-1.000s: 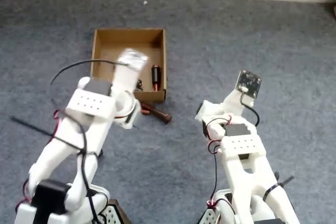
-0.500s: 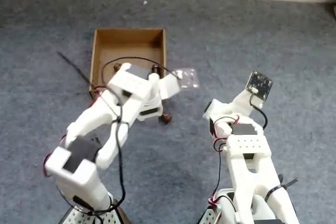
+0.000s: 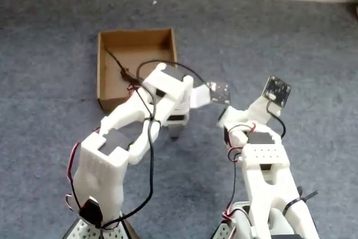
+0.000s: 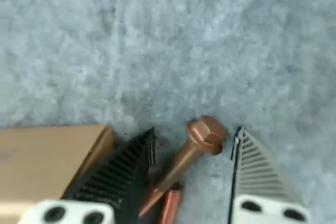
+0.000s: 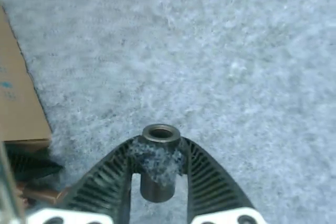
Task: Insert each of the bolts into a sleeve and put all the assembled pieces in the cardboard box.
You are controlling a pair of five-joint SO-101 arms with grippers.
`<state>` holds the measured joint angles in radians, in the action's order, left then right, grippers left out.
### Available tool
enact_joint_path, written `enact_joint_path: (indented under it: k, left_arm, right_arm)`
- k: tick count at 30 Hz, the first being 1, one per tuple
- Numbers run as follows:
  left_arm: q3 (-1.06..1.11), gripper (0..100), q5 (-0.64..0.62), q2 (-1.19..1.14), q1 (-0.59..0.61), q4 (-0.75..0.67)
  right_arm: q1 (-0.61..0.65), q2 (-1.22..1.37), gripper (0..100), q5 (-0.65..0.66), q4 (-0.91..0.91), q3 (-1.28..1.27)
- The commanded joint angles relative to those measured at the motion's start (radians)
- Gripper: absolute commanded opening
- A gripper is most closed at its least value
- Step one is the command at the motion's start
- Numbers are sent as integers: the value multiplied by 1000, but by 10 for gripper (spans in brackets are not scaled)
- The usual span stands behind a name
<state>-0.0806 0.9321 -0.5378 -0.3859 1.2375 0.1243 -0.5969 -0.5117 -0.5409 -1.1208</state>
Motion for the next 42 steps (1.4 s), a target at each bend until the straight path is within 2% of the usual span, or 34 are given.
enact_joint_path:
  k: [1, 8, 17, 31, 35, 37, 39, 42]
  left_arm:
    - [-87, 176, 9, -56, -4, 3]
    - [-97, 6, 9, -56, -24, 106]
    - [-88, 5, -14, 130, -36, 308]
    - [-87, 5, -410, 492, 24, 325]
    - [-85, 5, -560, 618, 62, 325]
    - [-58, 5, -623, 679, 77, 318]
    - [-13, 5, -671, 750, 90, 315]
    - [87, 5, -764, 866, 99, 238]
  right_arm:
    - [-8, -47, 4, -6, 22, 16]
    - [-8, -47, 4, -6, 22, 16]
    - [-16, -47, 4, -5, 22, 15]
    - [-45, -50, 4, -5, 18, 16]
    - [-33, -162, 4, -3, 16, 10]
    - [7, -259, 4, 6, 5, -4]
    - [58, -360, 4, 75, -25, -45]
    - [162, -498, 4, 176, -22, -116]
